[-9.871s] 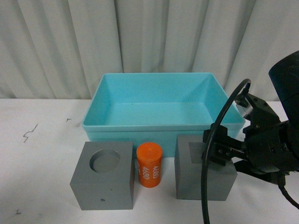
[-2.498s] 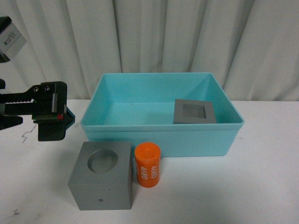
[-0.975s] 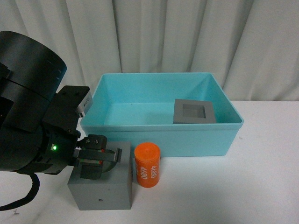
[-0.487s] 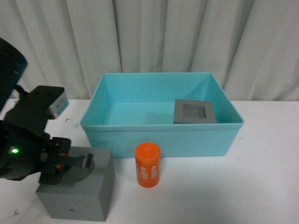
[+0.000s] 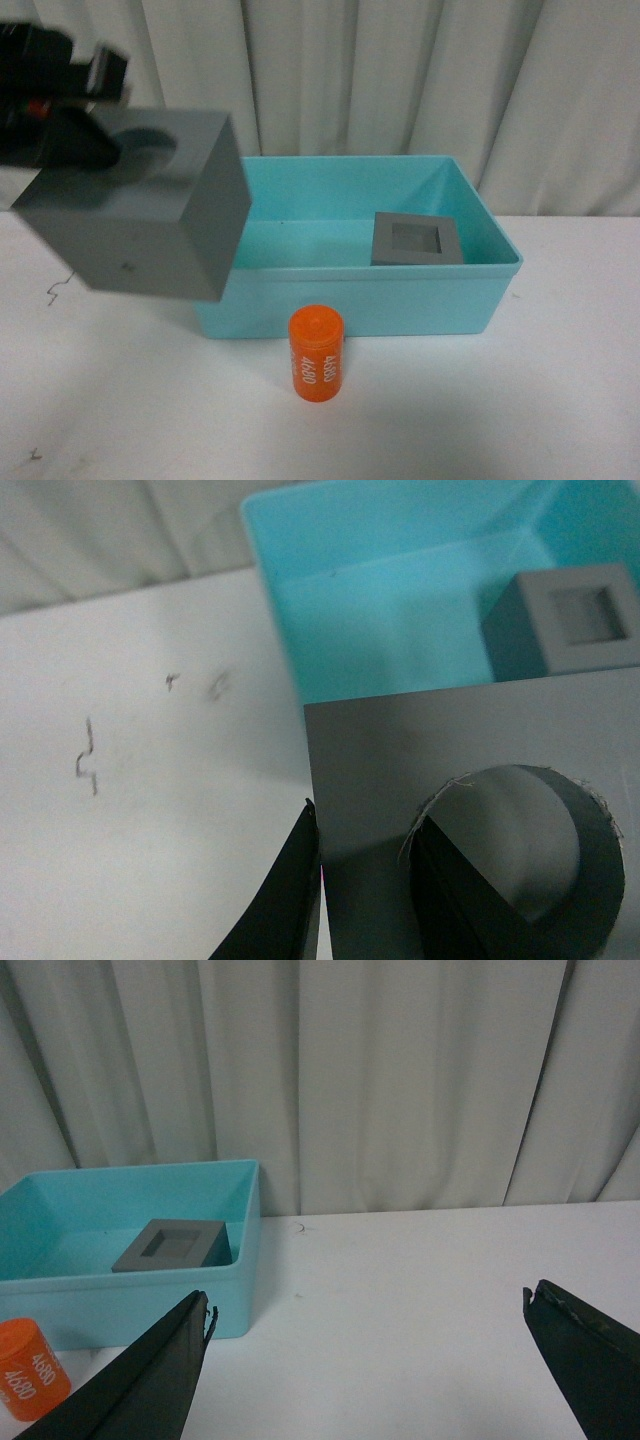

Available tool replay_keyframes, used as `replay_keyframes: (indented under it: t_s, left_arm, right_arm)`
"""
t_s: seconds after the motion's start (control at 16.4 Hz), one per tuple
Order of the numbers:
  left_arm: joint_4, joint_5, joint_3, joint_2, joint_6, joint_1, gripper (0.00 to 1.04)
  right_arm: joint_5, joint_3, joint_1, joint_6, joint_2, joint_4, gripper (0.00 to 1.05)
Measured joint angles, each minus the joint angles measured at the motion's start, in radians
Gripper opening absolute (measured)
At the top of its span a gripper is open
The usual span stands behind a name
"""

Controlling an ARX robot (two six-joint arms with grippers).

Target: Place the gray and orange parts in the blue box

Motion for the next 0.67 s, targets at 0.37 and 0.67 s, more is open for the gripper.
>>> replay_keyframes:
  t_s: [0.37,0.67]
  left_arm:
    - [-0.023,-0.092,0.392,0.322,-0.066,-0.179,0.21]
    - [-0.008,-0.161,0.549,0.52,-0.106,-0.178,0.21]
  right_arm:
    - [0.0,0.0,0.0,0.0,0.0,0.0,0.98]
    - [0.0,0.0,0.0,0.0,0.0,0.0,0.98]
